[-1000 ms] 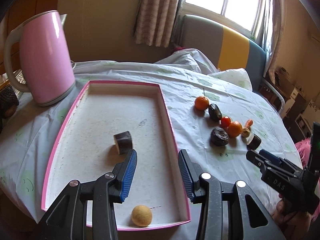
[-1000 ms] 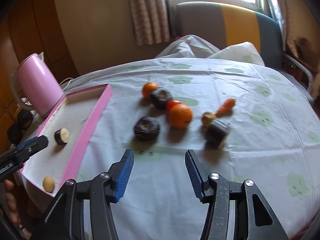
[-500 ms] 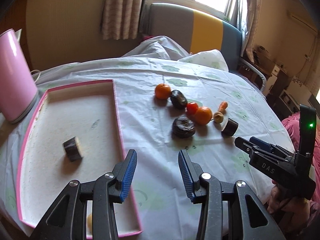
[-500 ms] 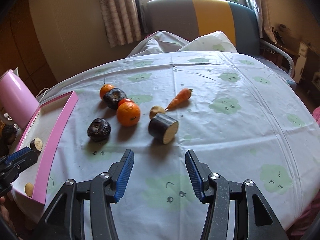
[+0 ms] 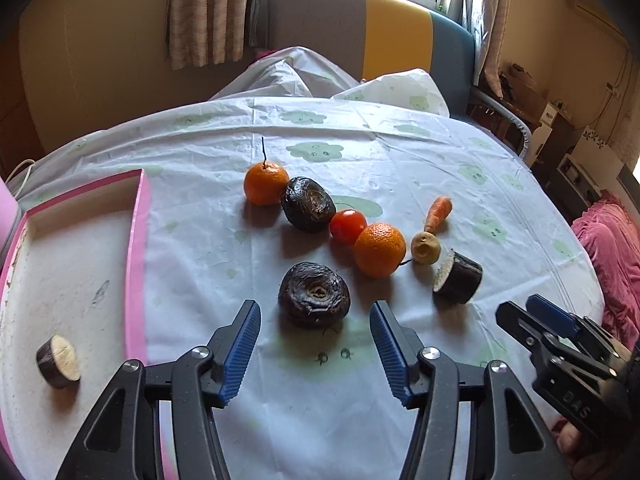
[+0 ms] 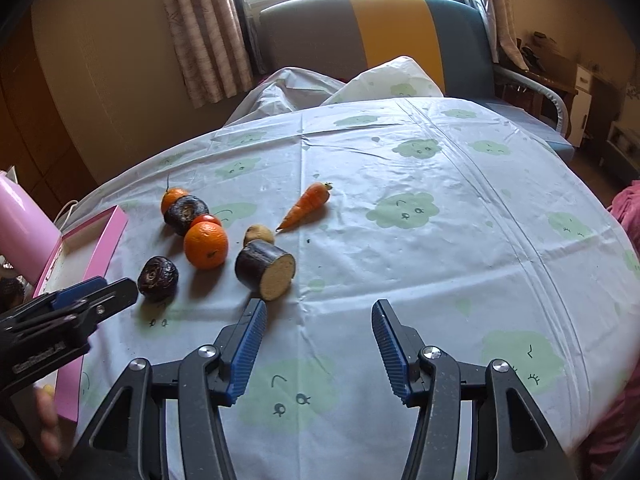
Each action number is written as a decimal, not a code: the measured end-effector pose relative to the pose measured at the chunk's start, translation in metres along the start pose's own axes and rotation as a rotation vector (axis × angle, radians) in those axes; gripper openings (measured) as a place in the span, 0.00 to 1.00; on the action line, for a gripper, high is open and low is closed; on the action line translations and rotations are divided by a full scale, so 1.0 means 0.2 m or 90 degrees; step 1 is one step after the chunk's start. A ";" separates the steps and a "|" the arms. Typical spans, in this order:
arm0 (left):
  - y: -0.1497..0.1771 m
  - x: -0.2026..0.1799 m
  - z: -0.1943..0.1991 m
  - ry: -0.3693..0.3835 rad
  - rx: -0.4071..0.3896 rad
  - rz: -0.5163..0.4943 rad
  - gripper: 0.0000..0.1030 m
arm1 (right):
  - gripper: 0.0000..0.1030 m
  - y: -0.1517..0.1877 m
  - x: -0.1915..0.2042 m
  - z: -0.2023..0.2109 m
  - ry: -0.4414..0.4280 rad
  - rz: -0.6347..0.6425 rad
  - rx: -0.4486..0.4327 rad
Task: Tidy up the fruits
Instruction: 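Grasp the dark shrivelled round fruit with the left gripper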
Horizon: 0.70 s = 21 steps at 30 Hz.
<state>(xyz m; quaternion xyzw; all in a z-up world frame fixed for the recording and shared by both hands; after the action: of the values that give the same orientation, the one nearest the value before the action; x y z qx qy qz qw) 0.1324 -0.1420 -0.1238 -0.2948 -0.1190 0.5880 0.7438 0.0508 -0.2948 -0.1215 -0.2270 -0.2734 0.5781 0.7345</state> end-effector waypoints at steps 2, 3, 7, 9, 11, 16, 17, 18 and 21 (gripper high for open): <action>-0.01 -0.01 -0.05 -0.010 0.003 -0.003 0.56 | 0.54 -0.01 -0.02 -0.01 0.000 -0.004 0.000; -0.01 -0.01 -0.07 -0.014 0.002 -0.002 0.56 | 0.54 -0.01 -0.03 -0.01 0.000 -0.007 0.000; -0.03 0.02 -0.14 -0.024 0.004 0.021 0.56 | 0.54 -0.05 -0.06 -0.02 -0.003 -0.012 -0.005; -0.02 0.02 -0.17 -0.013 0.011 0.026 0.44 | 0.54 -0.07 -0.07 -0.03 -0.005 -0.015 -0.009; -0.03 0.02 -0.17 -0.002 -0.002 0.029 0.44 | 0.54 -0.10 -0.08 -0.05 -0.009 -0.019 -0.009; 0.02 0.03 -0.11 -0.006 -0.019 0.014 0.44 | 0.42 -0.19 -0.05 -0.13 -0.038 -0.027 -0.004; 0.04 0.03 -0.10 -0.010 -0.023 0.012 0.44 | 0.41 -0.21 -0.04 -0.15 -0.042 -0.026 -0.003; 0.05 0.04 -0.09 -0.009 -0.030 0.011 0.44 | 0.41 -0.23 -0.03 -0.17 -0.048 -0.025 -0.002; 0.07 0.04 -0.09 -0.003 -0.042 0.005 0.44 | 0.41 -0.28 -0.01 -0.25 -0.056 -0.032 0.011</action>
<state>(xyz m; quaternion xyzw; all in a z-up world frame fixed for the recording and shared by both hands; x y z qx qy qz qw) 0.1334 -0.1377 -0.1476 -0.3178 -0.1388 0.5875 0.7311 0.1248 -0.3099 -0.1227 -0.1886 -0.3060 0.5712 0.7379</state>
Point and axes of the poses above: each gripper's, at about its wrist camera, not at the fingertips, and z roughly against the way its jaws point, x to its left, y to its underside, the point moved 10 cm from there along -z, roughly the way its jaws point, and after that the axes turned 6 degrees about z, right-handed, at the moved point
